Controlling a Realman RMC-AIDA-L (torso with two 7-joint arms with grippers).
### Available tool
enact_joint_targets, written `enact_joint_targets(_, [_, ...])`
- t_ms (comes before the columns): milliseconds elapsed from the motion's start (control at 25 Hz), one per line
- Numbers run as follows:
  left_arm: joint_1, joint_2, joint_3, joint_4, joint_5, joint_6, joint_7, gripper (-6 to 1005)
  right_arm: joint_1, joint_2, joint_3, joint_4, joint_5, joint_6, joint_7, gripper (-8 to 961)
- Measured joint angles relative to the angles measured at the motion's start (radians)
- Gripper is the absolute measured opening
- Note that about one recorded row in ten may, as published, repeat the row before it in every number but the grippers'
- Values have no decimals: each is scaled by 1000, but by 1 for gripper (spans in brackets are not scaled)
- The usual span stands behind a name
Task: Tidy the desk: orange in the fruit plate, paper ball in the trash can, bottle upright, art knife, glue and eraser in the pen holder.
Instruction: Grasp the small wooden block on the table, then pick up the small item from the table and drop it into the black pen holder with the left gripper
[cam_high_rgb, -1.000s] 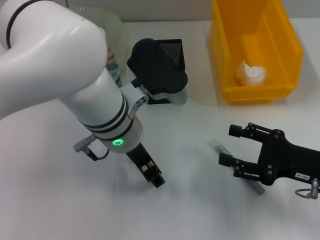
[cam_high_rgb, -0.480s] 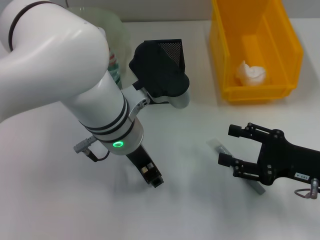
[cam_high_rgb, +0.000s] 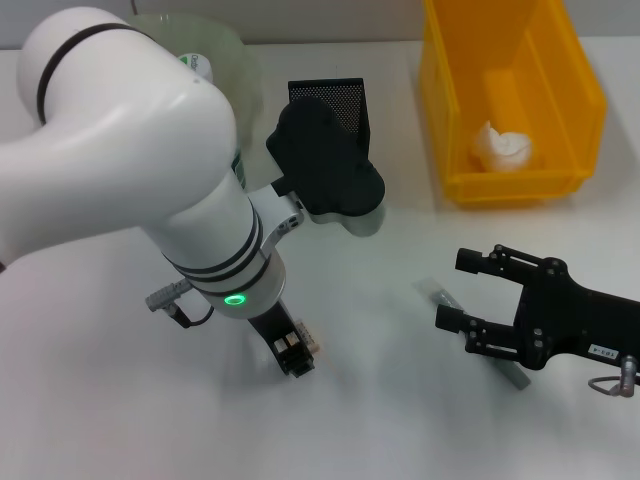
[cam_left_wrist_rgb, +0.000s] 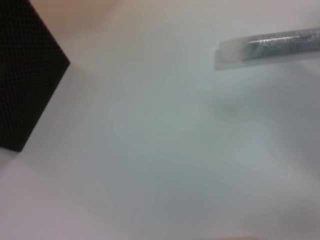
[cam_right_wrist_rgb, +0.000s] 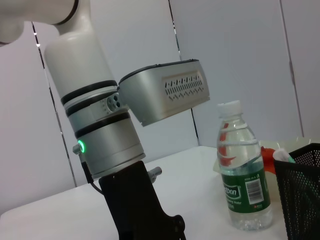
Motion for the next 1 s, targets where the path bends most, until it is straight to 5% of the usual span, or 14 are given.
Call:
enact_joint_targets(360, [-1, 0, -4, 5, 3, -4, 3, 406, 0, 0, 6, 0, 0, 0, 0, 764])
enact_joint_targets(1000, [4, 0, -55, 42, 3, 3, 17, 406, -11, 0, 22, 2, 7, 20, -6, 764])
